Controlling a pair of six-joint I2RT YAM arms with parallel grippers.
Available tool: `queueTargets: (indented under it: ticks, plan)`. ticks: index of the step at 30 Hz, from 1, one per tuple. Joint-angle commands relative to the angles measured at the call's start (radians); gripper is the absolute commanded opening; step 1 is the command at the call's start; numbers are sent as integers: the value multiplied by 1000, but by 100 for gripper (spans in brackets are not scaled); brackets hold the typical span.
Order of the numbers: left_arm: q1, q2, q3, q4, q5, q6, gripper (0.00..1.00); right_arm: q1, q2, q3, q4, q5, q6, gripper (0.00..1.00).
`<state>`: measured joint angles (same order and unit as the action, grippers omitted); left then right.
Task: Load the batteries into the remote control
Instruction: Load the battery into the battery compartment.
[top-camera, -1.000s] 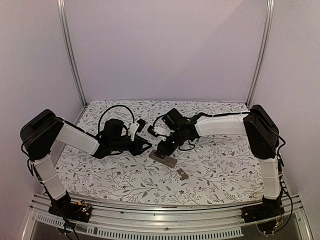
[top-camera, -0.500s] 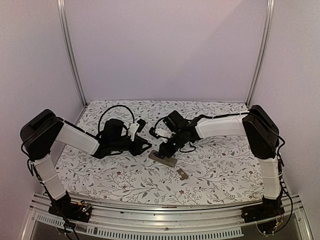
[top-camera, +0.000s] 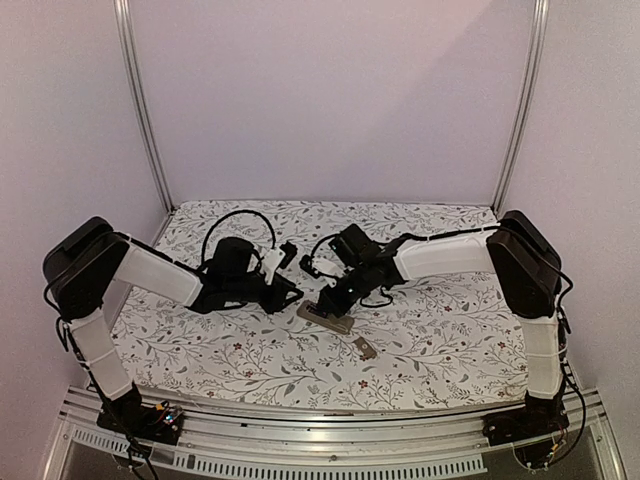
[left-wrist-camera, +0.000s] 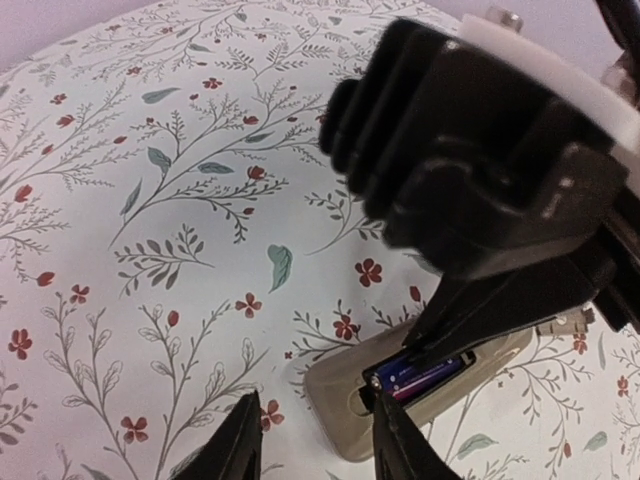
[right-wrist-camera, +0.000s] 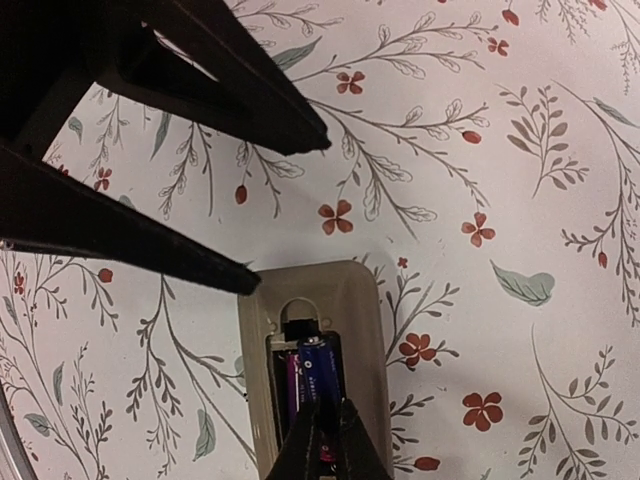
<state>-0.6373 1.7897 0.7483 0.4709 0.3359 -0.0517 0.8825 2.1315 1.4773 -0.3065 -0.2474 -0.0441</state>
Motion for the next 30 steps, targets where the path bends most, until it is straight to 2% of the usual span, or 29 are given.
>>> queueTargets:
  ticks: [1, 4, 14, 20, 26, 30]
  plan:
    - [-60, 66, 100, -158, -144, 131, 30, 12, 21, -54, -54, -10, 6, 7]
    - [-69, 91, 116, -173, -201, 131, 23, 12, 19, -74, -30, -36, 17, 6]
    - [-91, 85, 87, -134, -78, 139, 19, -2, -39, -115, 46, -66, 61, 7]
    - [-98, 106, 87, -135, -64, 132, 18, -18, -64, -112, 82, -107, 80, 9]
    - [-98, 130, 115, -162, -78, 135, 17, -29, -138, -123, 147, -190, 66, 17]
    - [-98, 119, 106, -154, -68, 133, 16, -39, -199, -205, 248, -237, 68, 23]
